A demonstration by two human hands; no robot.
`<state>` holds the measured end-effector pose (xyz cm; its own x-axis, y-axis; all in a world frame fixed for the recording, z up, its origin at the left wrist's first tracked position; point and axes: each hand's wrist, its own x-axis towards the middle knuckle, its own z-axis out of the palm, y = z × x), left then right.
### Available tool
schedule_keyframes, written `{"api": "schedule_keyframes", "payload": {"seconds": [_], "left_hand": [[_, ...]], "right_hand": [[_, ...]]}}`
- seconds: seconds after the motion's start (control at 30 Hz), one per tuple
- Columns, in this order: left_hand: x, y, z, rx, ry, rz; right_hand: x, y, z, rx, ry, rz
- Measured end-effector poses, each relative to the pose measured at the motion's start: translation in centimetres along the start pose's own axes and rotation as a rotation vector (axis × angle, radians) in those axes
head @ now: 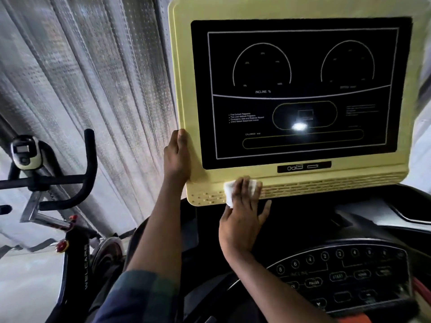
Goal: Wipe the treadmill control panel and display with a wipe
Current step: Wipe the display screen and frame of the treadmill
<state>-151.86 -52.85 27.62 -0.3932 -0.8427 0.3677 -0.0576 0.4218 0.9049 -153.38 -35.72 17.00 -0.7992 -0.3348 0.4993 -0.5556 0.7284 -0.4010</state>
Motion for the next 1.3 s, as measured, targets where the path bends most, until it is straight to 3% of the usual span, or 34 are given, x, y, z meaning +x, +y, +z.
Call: {"api": "schedule_keyframes", "payload": {"seconds": [0.1, 0.27, 0.4, 0.57, 0.67, 0.73, 0.9, 1.03, 1.2, 1.3], "left_hand": [[-0.5, 0.2, 0.6, 0.007, 0.052, -0.020], [-1.5, 0.6, 2.1, 0.034, 0.195, -0.045], [-1.9, 0.8, 2.8, 0.139, 0.307, -0.054], [-2.6, 1.0, 3.9, 0.265, 0.482, -0.086], [-3.8, 0.8, 4.5, 0.297, 0.549, -0.116], [-4.0, 0.7, 4.7, 0.300, 0.561, -0.124], [-3.9, 0.9, 4.7, 0.321, 0.585, -0.149], [-4.0, 1.2, 4.9, 0.329, 0.593, -0.163], [-4.1, 1.3, 5.0, 0.316, 0.611, -0.178], [-4.1, 1.4, 5.0, 0.306, 0.600, -0.175]], "right_hand": [[2.1, 0.7, -0.8, 0.080, -0.003, 0.292], [2.9, 2.3, -1.5, 0.041, -0.053, 0.235], [7.3, 6.1, -2.9, 0.138, -0.002, 0.519], [6.6, 7.5, -3.4, 0.097, -0.040, 0.372], [9.9, 10.4, -4.0, 0.143, -0.011, 0.554], [11.2, 11.2, -4.6, 0.176, 0.004, 0.613], [9.5, 11.4, -4.2, 0.149, -0.054, 0.477], [13.5, 14.3, -5.2, 0.202, -0.005, 0.680], [10.5, 13.6, -4.6, 0.160, -0.021, 0.476], [12.9, 16.0, -4.8, 0.174, 0.005, 0.576]]}}
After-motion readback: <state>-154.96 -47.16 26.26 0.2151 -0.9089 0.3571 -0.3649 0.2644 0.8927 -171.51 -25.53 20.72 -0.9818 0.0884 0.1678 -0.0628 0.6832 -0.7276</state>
